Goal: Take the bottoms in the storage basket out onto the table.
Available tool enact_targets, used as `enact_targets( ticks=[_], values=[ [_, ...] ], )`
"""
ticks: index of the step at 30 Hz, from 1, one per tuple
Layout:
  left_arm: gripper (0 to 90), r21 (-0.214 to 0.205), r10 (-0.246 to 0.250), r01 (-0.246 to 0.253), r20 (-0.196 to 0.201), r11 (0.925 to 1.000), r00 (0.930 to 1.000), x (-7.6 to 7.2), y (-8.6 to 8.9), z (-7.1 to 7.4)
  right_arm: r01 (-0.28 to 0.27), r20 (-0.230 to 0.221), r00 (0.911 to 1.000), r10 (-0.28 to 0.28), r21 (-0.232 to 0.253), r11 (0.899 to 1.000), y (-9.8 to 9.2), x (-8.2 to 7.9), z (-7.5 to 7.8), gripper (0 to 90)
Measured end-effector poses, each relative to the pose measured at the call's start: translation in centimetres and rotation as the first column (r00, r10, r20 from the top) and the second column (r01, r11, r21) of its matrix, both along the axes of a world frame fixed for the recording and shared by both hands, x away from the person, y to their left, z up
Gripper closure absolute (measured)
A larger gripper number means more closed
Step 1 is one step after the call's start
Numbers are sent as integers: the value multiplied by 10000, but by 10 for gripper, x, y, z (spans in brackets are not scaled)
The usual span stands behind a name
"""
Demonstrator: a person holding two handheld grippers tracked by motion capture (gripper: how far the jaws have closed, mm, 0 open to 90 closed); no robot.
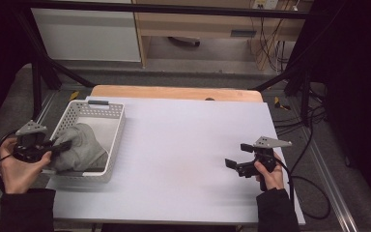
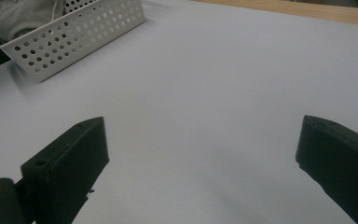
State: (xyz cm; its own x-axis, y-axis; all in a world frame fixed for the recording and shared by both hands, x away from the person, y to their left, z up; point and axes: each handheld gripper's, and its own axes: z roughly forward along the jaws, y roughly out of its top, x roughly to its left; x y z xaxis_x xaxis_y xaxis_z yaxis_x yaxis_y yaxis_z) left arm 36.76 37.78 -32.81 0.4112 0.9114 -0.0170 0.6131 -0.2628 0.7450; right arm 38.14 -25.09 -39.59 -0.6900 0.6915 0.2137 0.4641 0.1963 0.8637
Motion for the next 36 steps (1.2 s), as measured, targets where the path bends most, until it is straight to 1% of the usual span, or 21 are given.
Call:
enact_targets(
  ticks=[7,11,16,29,36],
  values=[
    [694,8,65,-65,77,10000,9999,0,-3,3,-3,-12,10000,3,-9,10000,0,0,0,27],
    [694,42,25,-25,86,10000,10000,0,-4,7,41,17,10000,-41,29,10000,-1,0,1,27],
    [695,7,43,-43,202,10000,9998,-1,-6,11,26,1,10000,-26,-11,10000,0,0,0,27],
    [696,-89,-32,35,393,10000,9992,-1,-2,23,15,-17,10000,-15,-44,10000,0,0,0,28],
    [695,19,-86,85,412,10000,9991,0,-3,28,31,0,10000,-31,-3,10000,0,0,0,27]
  ],
)
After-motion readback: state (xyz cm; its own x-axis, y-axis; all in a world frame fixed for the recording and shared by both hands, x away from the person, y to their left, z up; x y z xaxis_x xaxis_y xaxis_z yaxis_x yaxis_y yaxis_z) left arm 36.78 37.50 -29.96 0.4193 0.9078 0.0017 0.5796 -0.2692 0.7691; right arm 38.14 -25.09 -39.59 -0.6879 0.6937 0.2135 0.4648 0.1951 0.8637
